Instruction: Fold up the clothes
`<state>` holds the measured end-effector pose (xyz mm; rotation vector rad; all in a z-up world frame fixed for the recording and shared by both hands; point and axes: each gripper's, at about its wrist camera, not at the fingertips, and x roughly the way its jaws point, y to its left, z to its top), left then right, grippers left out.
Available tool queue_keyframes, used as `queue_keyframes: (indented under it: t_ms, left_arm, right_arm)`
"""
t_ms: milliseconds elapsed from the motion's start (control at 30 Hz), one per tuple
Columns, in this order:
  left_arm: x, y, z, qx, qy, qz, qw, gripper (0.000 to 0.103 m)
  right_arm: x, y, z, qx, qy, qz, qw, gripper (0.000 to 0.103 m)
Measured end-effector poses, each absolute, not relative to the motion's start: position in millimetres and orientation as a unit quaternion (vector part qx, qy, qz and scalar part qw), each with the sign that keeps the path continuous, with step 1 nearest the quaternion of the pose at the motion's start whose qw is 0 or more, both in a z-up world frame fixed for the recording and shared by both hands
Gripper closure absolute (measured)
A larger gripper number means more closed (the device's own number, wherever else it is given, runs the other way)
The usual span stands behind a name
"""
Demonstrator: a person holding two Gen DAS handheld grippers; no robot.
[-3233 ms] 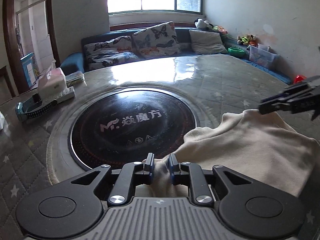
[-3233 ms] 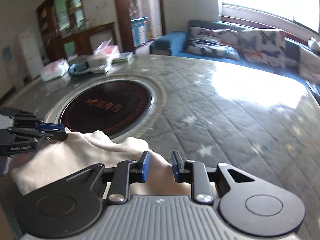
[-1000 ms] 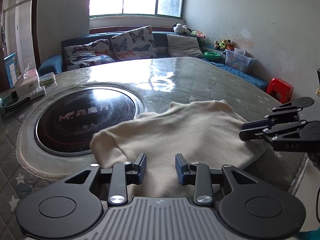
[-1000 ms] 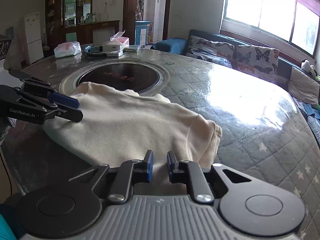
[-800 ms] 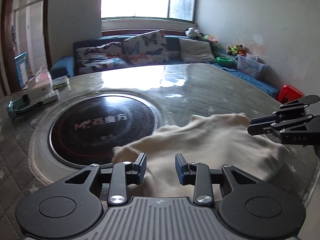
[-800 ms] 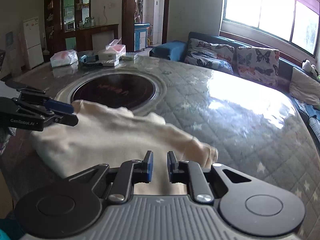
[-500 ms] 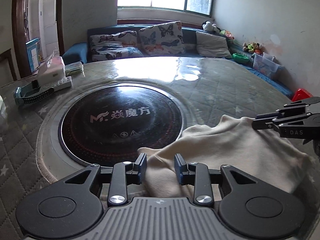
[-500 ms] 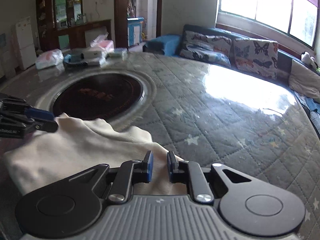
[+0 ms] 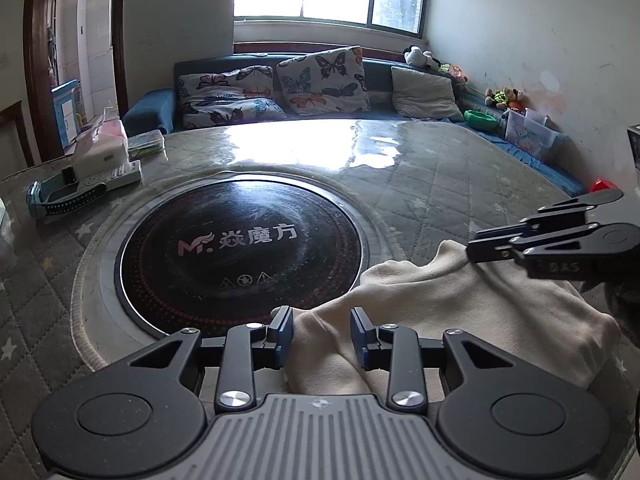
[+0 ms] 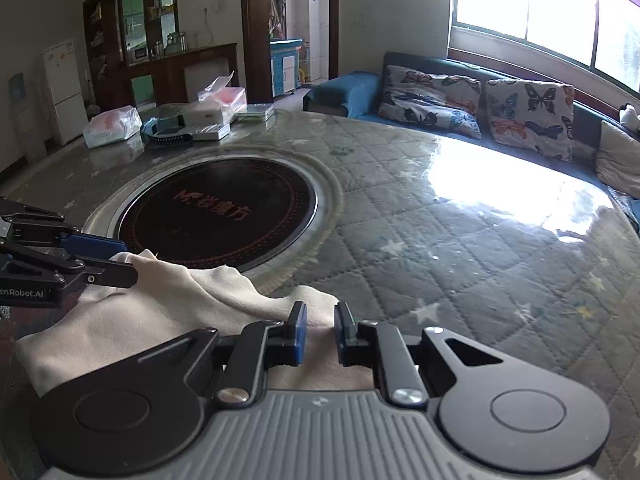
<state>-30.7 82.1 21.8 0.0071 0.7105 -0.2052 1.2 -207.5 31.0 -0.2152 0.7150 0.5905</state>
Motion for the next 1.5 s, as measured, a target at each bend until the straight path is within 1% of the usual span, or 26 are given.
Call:
queue_keyframes:
  t_ms: [133, 267, 500, 733, 867, 967, 1167, 1367, 1433, 1500]
  left_arm:
    - [-22.3, 74.5, 25.6, 0.008, 0.343, -0.105, 0.933, 0.068]
    - [-13.5, 64.8, 26.6, 0.015, 0.343, -0.116, 0.932, 0.068]
    - [4.3, 49.3, 12.2, 0.027, 0.365, -0.124, 0.923, 0.068]
    - [7.7, 51.3, 11.4, 0.019, 0.369, -0.126, 0.921, 0.068]
    - [4.5, 57.2, 17.2, 0.008, 0.366, -0.119, 0.923, 0.066]
    - [-6.7, 69.9, 27.6, -0.007, 0.357, -0.111, 0.928, 0.062]
    - [-46.9, 84.7, 38.4, -0.008, 0.342, -0.111, 0.933, 0.059]
    - [-82.3, 89.2, 26.8, 0.013, 0.348, -0.113, 0.930, 0.058]
    - [-87.9, 90.8, 22.4, 0.027, 0.350, -0.103, 0.931, 0.058]
    - [-92.0, 93.6, 18.7, 0.047, 0.347, -0.087, 0.933, 0.057]
  right_arm:
    - [4.7, -197.5, 23.9, -0.123, 0.350, 0.274, 0.887, 0.089]
    - [-0.1, -196.2, 31.9, -0.114, 0.338, 0.283, 0.890, 0.087]
    - [-4.1, -187.0, 23.7, -0.123, 0.339, 0.303, 0.882, 0.086]
    - [-12.7, -181.0, 32.9, -0.126, 0.326, 0.324, 0.879, 0.085]
    - [-14.5, -174.2, 24.1, -0.140, 0.330, 0.322, 0.876, 0.083]
    - [-22.2, -174.5, 29.9, -0.141, 0.320, 0.324, 0.879, 0.079]
    - [-57.8, -176.7, 37.4, -0.166, 0.307, 0.354, 0.868, 0.077]
    - [-97.9, -167.2, 37.2, -0.207, 0.279, 0.391, 0.852, 0.076]
    - [-106.4, -159.8, 39.1, -0.212, 0.270, 0.407, 0.847, 0.071]
    - [-113.3, -151.5, 40.9, -0.214, 0.262, 0.423, 0.841, 0.071]
